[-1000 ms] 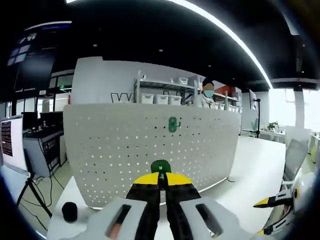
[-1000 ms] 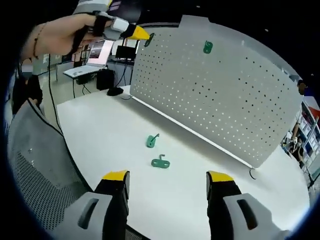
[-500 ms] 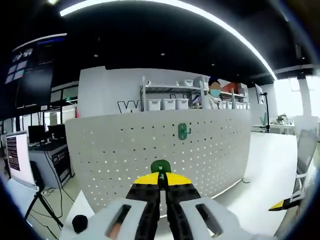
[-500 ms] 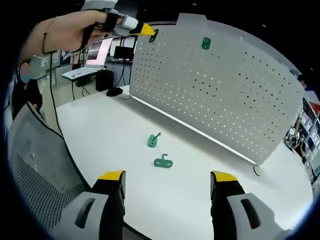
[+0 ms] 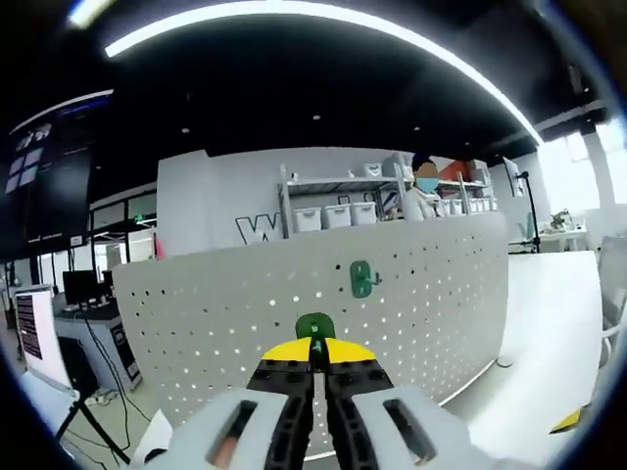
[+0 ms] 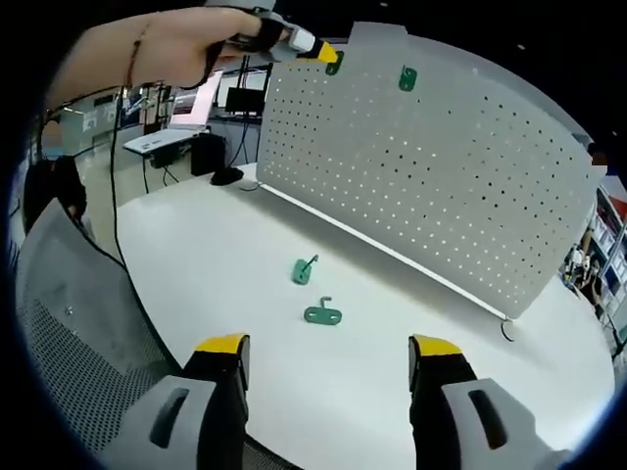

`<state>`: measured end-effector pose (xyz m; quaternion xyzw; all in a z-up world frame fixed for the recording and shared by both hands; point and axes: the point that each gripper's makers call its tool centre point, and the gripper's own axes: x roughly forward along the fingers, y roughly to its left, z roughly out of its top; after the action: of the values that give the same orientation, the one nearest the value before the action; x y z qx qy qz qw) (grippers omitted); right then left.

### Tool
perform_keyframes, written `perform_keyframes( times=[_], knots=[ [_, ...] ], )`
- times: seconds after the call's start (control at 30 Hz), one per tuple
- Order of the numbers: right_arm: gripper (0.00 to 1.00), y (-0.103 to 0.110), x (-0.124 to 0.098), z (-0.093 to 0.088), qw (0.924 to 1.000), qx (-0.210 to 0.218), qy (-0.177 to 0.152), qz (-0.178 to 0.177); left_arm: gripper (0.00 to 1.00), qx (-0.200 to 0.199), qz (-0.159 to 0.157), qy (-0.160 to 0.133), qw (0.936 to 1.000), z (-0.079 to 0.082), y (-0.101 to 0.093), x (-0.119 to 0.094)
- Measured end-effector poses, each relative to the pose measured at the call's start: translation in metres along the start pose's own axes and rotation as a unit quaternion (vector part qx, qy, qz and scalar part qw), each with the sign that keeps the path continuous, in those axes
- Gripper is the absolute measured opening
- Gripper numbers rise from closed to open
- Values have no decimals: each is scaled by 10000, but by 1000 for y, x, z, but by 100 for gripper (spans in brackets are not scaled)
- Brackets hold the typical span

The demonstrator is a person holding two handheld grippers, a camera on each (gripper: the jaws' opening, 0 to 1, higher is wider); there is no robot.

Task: Insert the hook assembly into the mounting plate slot until the hook locks in place.

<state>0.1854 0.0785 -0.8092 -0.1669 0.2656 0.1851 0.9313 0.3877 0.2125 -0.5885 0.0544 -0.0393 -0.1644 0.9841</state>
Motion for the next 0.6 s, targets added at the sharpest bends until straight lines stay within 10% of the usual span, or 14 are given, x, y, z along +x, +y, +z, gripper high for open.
perform_keyframes(
  times=[0.6],
  knots=[
    [60, -7, -4, 3, 9998, -51, -89, -164, 1, 280, 298, -393, 9984, 17, -2, 51]
  ],
)
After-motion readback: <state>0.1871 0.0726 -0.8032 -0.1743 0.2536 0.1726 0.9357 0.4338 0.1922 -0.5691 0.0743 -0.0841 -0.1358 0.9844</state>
